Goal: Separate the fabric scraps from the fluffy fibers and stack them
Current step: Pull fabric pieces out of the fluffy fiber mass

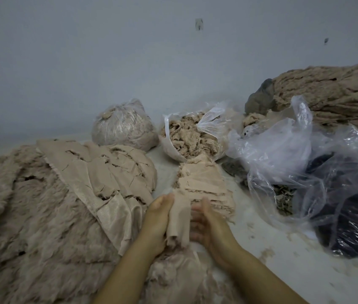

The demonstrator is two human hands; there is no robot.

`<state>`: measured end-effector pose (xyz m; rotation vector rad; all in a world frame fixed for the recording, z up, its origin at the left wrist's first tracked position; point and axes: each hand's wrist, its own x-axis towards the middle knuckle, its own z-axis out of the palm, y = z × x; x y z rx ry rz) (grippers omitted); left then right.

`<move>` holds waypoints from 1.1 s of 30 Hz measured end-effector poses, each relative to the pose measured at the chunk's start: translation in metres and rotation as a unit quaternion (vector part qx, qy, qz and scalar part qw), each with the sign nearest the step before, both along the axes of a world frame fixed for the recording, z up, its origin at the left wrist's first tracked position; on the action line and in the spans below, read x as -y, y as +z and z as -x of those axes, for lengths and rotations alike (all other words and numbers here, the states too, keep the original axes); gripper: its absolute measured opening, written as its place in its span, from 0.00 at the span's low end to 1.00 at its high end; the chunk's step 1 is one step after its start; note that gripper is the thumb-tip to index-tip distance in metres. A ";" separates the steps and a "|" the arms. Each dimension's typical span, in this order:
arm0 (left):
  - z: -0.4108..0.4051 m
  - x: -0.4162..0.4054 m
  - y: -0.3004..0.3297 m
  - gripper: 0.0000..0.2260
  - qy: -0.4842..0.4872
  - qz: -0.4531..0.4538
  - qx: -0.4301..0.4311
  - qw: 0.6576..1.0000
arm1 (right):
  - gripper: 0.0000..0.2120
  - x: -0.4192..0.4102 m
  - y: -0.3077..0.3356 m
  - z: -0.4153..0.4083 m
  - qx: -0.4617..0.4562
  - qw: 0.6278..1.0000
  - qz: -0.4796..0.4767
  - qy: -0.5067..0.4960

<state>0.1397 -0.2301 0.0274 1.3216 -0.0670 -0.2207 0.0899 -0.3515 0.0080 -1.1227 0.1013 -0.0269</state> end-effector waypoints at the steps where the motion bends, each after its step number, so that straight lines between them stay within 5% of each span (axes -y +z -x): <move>1: -0.002 0.002 -0.001 0.12 0.026 0.012 -0.015 0.999 | 0.19 -0.005 0.001 0.004 -0.003 0.998 0.009 0.062; 4: -0.005 0.003 -0.007 0.11 0.101 -0.109 0.052 0.988 | 0.09 -0.013 0.000 0.009 -0.043 0.993 0.048 0.094; 7: -0.001 -0.004 -0.009 0.12 0.170 -0.308 0.198 0.915 | 0.01 -0.010 0.001 0.009 -0.067 0.996 0.018 0.062; 9: 0.000 -0.007 -0.011 0.12 0.196 -0.369 0.247 0.874 | 0.07 -0.007 -0.001 0.007 -0.078 0.995 -0.013 0.052; 14: -0.008 -0.007 -0.014 0.12 0.206 -0.340 0.230 0.888 | 0.12 -0.009 0.003 0.013 -0.090 0.987 -0.002 0.130; 17: -0.011 -0.007 -0.017 0.14 0.209 -0.312 0.234 0.897 | 0.16 -0.013 0.001 0.016 -0.077 0.980 0.088 0.164; 25: -0.021 -0.025 -0.005 0.15 0.182 -0.224 0.202 0.936 | 0.03 0.020 0.009 0.020 -0.016 0.925 0.257 0.278; 29: -0.007 -0.016 0.008 0.12 -0.069 -0.222 0.236 0.943 | 0.14 0.024 0.022 0.010 0.017 0.941 0.336 0.030; 33: -0.006 -0.003 0.022 0.09 -0.159 -0.183 0.244 0.939 | 0.05 0.012 0.019 0.008 0.096 0.932 0.349 -0.035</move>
